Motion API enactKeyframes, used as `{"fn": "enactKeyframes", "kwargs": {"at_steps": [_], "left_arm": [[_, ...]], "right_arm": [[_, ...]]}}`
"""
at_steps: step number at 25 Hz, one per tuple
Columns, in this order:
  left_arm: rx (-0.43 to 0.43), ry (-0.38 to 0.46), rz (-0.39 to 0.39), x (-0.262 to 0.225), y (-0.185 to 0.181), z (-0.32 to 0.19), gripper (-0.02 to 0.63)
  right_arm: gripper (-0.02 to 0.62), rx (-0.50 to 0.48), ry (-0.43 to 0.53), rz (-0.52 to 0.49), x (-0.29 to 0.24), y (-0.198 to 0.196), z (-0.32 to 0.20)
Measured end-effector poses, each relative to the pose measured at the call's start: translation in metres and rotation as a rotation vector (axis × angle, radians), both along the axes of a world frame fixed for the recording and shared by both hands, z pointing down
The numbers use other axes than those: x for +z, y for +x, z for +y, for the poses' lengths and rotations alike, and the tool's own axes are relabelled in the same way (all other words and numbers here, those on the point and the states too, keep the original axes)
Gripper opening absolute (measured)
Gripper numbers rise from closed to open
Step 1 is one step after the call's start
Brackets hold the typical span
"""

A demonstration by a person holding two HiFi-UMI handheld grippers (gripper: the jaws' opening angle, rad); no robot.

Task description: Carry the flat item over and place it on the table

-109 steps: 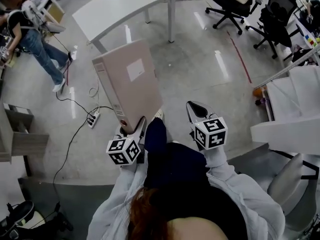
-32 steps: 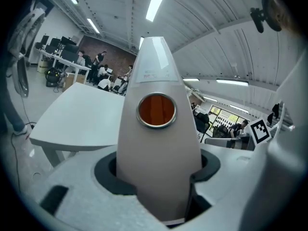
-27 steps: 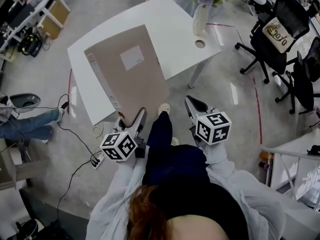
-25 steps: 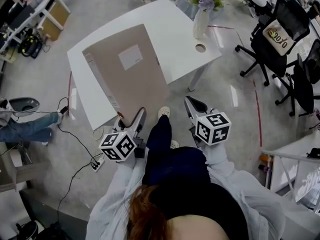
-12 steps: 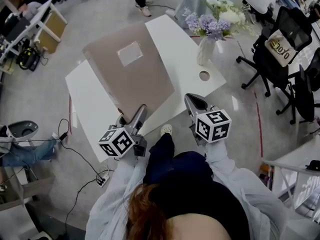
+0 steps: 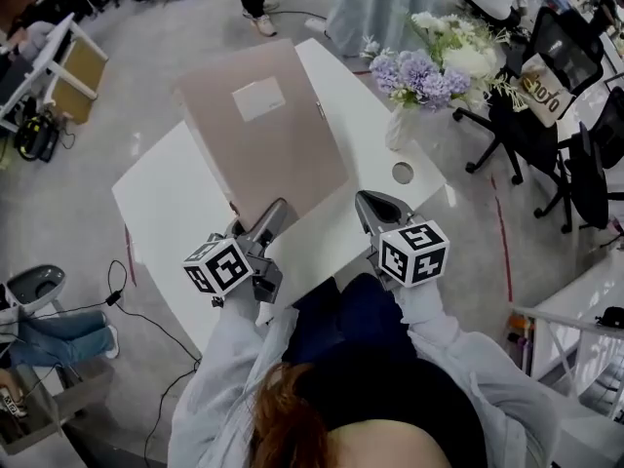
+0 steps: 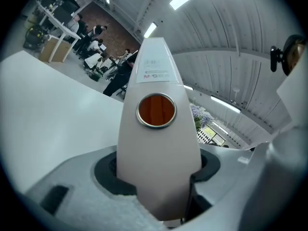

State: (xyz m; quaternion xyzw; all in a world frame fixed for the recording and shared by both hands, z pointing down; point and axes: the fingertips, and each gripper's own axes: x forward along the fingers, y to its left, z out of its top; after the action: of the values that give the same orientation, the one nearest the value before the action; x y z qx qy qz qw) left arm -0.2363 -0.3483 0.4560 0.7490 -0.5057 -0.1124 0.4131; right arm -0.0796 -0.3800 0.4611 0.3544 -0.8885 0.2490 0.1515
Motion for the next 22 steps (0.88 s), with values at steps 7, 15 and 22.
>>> {"fn": "enactKeyframes", "kwargs": {"at_steps": [7, 15, 22], "left_arm": [[0.061, -0.057, 0.182, 0.014, 0.002, -0.040, 0.276], [0.148, -0.195, 0.249, 0.042, 0.007, -0.108, 0.278], [0.216, -0.294, 0.392, 0.064, 0.014, -0.165, 0.279]], "right_arm": [[0.012, -0.020, -0.063, -0.029, 0.014, -0.008, -0.011], [0.012, -0.092, -0.127, -0.006, 0.030, -0.017, -0.036], [0.012, -0.164, -0.172, 0.001, 0.044, -0.027, -0.058]]}}
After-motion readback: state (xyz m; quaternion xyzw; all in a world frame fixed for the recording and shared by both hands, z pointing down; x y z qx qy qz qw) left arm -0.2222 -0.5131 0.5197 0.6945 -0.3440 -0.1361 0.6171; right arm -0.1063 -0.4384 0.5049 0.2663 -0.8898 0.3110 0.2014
